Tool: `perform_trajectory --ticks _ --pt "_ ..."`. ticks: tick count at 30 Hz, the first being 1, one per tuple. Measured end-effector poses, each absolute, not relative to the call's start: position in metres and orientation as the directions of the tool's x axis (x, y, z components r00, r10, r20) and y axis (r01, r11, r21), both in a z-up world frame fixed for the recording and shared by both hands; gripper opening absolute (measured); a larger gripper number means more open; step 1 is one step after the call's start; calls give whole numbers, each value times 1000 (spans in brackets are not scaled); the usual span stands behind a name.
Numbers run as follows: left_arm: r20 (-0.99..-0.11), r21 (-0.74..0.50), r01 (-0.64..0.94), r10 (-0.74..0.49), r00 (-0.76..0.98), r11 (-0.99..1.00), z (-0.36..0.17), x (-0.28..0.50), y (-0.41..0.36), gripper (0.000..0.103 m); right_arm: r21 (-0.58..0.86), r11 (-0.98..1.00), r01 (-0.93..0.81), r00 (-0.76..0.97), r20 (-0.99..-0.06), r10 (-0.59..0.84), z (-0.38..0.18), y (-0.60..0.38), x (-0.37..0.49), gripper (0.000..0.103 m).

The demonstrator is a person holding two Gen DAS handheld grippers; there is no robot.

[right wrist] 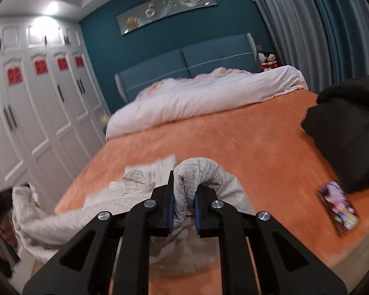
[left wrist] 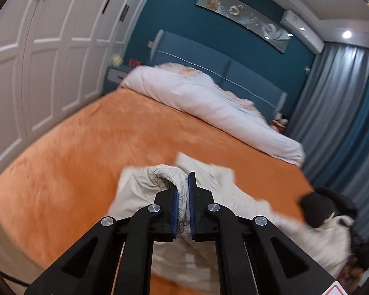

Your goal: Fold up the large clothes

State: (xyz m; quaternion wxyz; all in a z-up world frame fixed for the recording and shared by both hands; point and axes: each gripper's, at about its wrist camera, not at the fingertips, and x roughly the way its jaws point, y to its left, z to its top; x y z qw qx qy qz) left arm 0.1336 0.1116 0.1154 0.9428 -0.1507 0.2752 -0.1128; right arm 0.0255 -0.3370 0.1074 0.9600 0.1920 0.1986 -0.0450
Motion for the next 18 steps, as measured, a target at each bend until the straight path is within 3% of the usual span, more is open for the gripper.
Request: perform_trajectory --ticks 5,8,11,13,15,18 --pt "-572 -249 3 -150 806 968 73 231 94 9 323 927 192 913 -405 -48 94 -335 111 17" --pt "-616 -189 -66 -66 785 980 53 266 94 14 339 909 243 910 -404 -92 85 -338 152 26" --pt "-671 -209 -151 -29 741 966 38 301 104 17 384 887 256 925 -364 -110 85 -343 159 46" --pt "-657 -272 -162 -60 752 949 39 305 114 20 363 892 271 941 -294 -166 90 -341 151 67" --pt "-584 -269 -216 19 811 939 54 299 122 49 314 908 279 942 -270 -197 94 -339 149 70" --pt "-480 -238 -211 74 874 948 75 282 128 61 277 929 247 938 -310 -157 92 -335 151 70"
